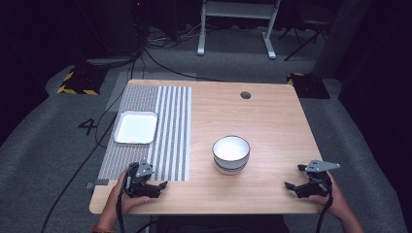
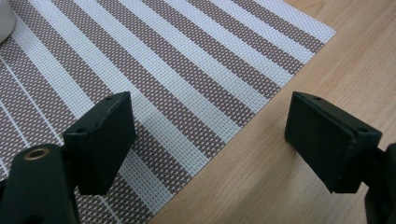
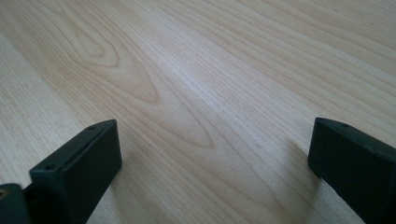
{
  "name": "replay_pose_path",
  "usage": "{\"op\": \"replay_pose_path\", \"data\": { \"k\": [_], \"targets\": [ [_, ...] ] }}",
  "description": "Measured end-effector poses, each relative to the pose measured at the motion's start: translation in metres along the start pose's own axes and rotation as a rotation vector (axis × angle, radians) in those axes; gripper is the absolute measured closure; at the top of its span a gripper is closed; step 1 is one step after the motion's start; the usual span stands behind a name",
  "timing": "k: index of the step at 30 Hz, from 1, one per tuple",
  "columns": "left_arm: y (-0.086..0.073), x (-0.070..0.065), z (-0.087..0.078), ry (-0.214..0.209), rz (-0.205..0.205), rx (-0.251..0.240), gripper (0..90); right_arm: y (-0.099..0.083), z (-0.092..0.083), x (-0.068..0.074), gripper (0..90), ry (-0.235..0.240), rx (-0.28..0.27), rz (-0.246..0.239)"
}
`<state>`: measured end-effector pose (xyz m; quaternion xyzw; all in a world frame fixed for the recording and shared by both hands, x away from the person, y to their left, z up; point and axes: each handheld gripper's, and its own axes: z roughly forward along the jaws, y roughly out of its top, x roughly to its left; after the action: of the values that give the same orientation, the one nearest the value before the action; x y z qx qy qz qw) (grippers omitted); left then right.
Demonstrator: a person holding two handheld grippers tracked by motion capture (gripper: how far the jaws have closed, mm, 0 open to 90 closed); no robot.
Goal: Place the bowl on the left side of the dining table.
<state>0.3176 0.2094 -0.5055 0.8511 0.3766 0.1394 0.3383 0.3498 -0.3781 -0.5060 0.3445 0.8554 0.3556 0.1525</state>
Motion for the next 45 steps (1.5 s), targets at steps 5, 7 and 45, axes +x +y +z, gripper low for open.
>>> {"op": "replay_pose_path", "data": {
  "k": [5,7,45],
  "targets": [
    [0.0,0.001,0.0,0.027,-0.034,-0.004,16.5,0.0,0.0,0.0,2.8,0.002,0.001,-0.001],
    [0.0,0.0,0.0,0.031,-0.039,-0.003,16.6,0.0,0.0,0.0,2.8,0.001,0.001,0.0],
    [0.012,-0.007,-0.01,-0.006,0.049,-0.001,18.1,0.0,0.0,0.0,2.8,0.0,0.001,0.002]
  ]
}}
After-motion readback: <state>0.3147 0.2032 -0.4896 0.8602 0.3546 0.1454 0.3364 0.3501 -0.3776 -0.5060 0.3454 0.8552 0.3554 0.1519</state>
